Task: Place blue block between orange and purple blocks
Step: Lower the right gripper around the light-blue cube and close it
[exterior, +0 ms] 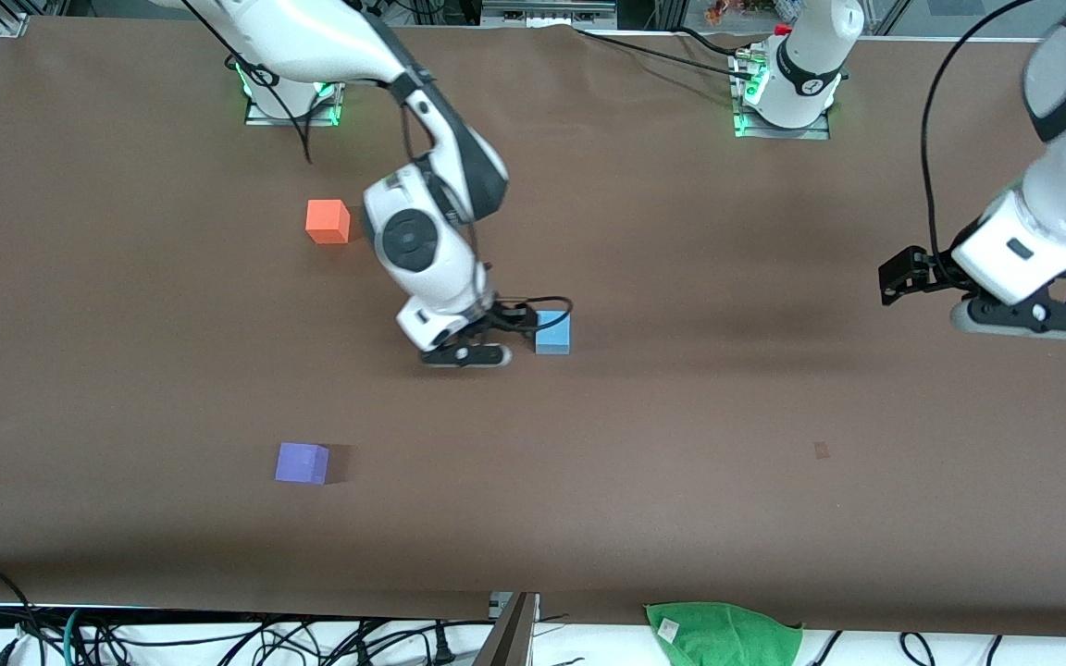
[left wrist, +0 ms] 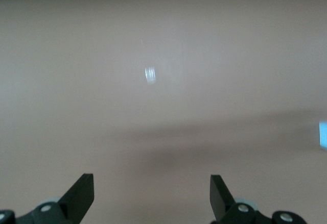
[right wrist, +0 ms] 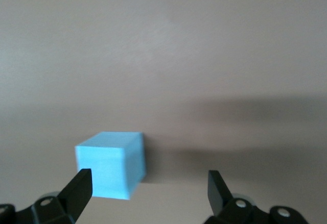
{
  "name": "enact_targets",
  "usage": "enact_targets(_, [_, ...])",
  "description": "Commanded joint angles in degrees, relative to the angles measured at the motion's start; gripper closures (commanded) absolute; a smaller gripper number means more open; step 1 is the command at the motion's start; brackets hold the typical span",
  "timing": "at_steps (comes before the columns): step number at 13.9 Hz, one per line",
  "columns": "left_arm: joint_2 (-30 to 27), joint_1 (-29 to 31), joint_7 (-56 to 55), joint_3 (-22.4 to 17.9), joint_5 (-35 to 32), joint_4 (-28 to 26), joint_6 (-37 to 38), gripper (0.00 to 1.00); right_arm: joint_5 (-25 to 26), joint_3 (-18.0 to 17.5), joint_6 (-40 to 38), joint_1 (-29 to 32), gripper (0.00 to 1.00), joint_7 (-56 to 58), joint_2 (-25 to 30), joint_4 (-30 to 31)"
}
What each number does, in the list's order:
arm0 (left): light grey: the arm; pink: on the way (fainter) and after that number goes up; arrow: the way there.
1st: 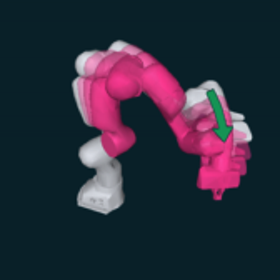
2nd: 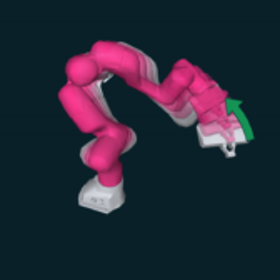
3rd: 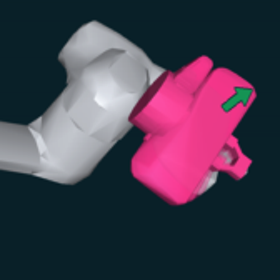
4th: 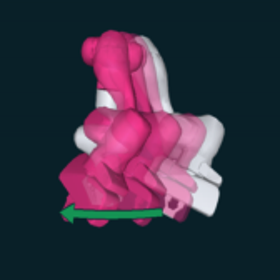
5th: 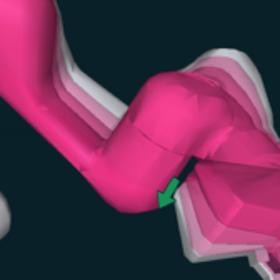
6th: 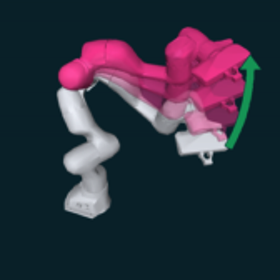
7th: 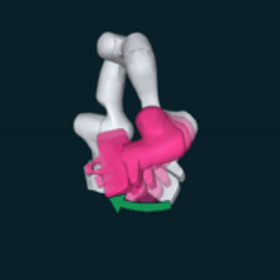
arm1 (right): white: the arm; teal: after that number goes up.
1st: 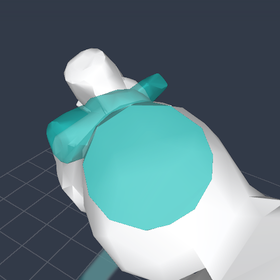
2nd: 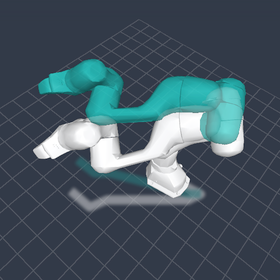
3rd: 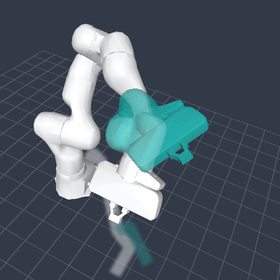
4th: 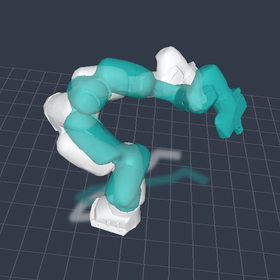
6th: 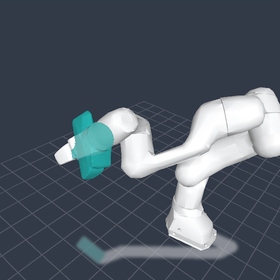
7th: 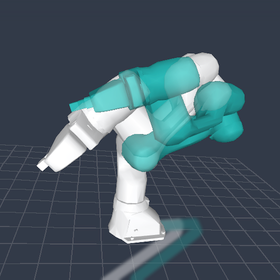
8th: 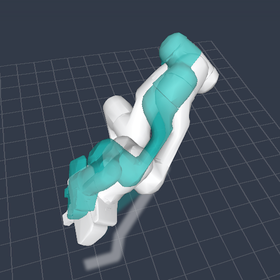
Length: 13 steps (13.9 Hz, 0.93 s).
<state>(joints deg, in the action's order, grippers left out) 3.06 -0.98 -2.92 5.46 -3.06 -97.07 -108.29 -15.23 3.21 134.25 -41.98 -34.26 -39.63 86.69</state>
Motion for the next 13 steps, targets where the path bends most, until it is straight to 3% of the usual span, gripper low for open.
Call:
enact_targets(1, [-12.82,-0.69,0.37,-2.38,1.39,-13.59,-4.42,0.00,1.34,0.83,0.83,-2.14,0.00,-4.06,-0.71,-1.52])
enact_targets(5, [-12.64,-0.60,1.07,-5.90,1.39,-10.61,7.80,0.00,1.52,0.92,4.07,-4.51,0.00,-4.94,-2.98,-1.52])
enact_targets(9, [-7.82,-1.12,1.07,-5.81,1.31,-3.15,11.08,0.00,3.18,1.36,11.72,-7.93,0.00,-8.79,-7.29,-1.43])
enact_targets(11, [-7.72,-1.04,1.08,-5.73,1.39,-3.48,11.35,0.00,4.76,1.36,12.08,-8.03,0.01,-9.42,-7.65,-1.17])
enact_targets(12, [-7.72,-0.95,1.07,-5.64,1.39,-3.48,11.52,0.00,5.64,1.36,11.91,-7.94,0.11,-9.16,-7.57,-0.99])
enact_targets(13, [-7.28,-0.95,1.07,-5.55,1.39,-3.30,11.87,0.00,5.82,1.36,11.91,-7.77,0.39,-9.16,-7.57,-0.99])
